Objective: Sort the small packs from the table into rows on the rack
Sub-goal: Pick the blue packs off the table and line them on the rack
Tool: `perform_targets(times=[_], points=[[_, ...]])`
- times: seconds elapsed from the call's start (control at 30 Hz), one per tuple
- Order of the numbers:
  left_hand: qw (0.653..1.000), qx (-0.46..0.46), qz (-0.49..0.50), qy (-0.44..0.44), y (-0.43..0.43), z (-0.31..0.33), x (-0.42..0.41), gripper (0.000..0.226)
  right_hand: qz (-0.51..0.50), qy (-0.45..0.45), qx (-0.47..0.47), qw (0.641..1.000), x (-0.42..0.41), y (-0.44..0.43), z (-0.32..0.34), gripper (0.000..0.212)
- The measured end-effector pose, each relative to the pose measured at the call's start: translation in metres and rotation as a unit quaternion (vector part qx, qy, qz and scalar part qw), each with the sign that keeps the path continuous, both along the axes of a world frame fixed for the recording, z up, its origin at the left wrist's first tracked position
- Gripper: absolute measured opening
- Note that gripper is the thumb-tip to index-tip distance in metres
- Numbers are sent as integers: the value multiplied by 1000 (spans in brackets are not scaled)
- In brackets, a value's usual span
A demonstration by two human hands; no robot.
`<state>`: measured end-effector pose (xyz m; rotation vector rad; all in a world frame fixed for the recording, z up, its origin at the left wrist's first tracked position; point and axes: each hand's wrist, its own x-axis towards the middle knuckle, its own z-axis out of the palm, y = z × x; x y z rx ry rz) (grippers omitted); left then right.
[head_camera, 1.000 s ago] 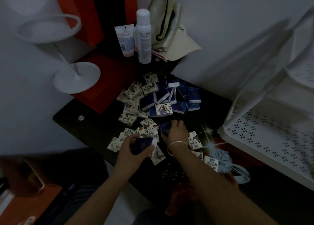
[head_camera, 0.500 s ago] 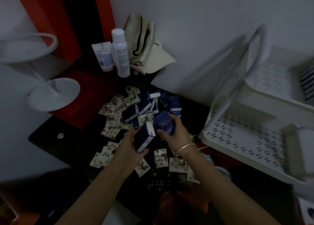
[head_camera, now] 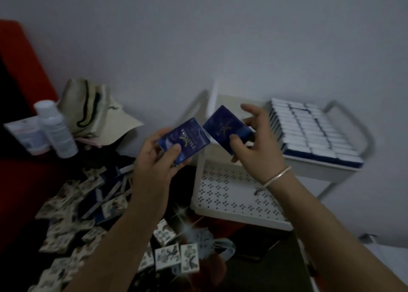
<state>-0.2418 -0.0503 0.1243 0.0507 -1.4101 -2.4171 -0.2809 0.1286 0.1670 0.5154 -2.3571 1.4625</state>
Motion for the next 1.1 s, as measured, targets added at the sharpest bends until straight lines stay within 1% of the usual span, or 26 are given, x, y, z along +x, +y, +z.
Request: perform_targets(times=[0.1,0.17,0.23,0.3,0.33,0.37,0.4,0.43,0.47,0.53,0.6,0.63,0.67,0.73,0.77,0.83,0.87,0.9,0.97,1.0,1.03,1.1], points=[[1000,3,1,18,24,19,-12,24,-58,30,13,998,-18,34,24,56],[1000,16,-8,23,35,28,-22,23,-87,33,14,996,-33,55,37,50],[1000,7,-6,18,46,35,-34,26,-103,38,32,993,-46,76,47,40],[999,-30,14,18,53,42,-46,36,-105,18,84,991,-57,90,49,31],[997,-59,27,29,56,45,-54,40,-102,10,127,987,-62,96,48,28],[993,-100,40,45,60,47,-61,41,-91,9,176,980,-66,101,45,25],[984,-160,53,60,62,49,-68,41,-74,12,223,972,-68,103,41,24],[967,-236,62,73,66,50,-75,41,-56,16,263,963,-70,105,36,23],[942,-319,69,82,70,50,-83,40,-40,18,294,955,-72,107,31,23],[882,-454,66,103,81,46,-96,39,-21,21,335,942,-73,111,20,23],[826,-548,50,125,93,37,-109,41,-11,18,353,935,-74,116,13,22],[806,-578,33,124,99,33,-114,42,-6,14,353,936,-73,119,10,21],[795,-595,10,118,105,30,-118,43,-1,11,350,937,-72,121,8,20],[790,-603,-45,104,115,23,-126,45,9,10,352,936,-68,123,4,20],[797,-591,-79,93,120,21,-129,45,9,16,359,933,-66,123,2,20],[831,-531,-155,52,126,20,-131,46,0,36,359,933,-62,125,-1,16],[846,-501,-183,26,128,21,-132,47,-2,37,337,941,-60,127,-2,15],[855,-480,-198,-2,128,21,-134,45,0,29,293,956,-59,129,-5,17],[861,-453,-224,-54,127,23,-136,36,-15,17,163,986,-56,132,-10,28],[862,-438,-246,-74,127,24,-137,29,-44,22,112,992,-56,133,-13,33],[858,-430,-268,-83,127,25,-137,24,-79,31,84,993,-56,133,-14,35],[848,-439,-288,-77,128,27,-137,20,-122,42,81,988,-57,130,-15,36]])
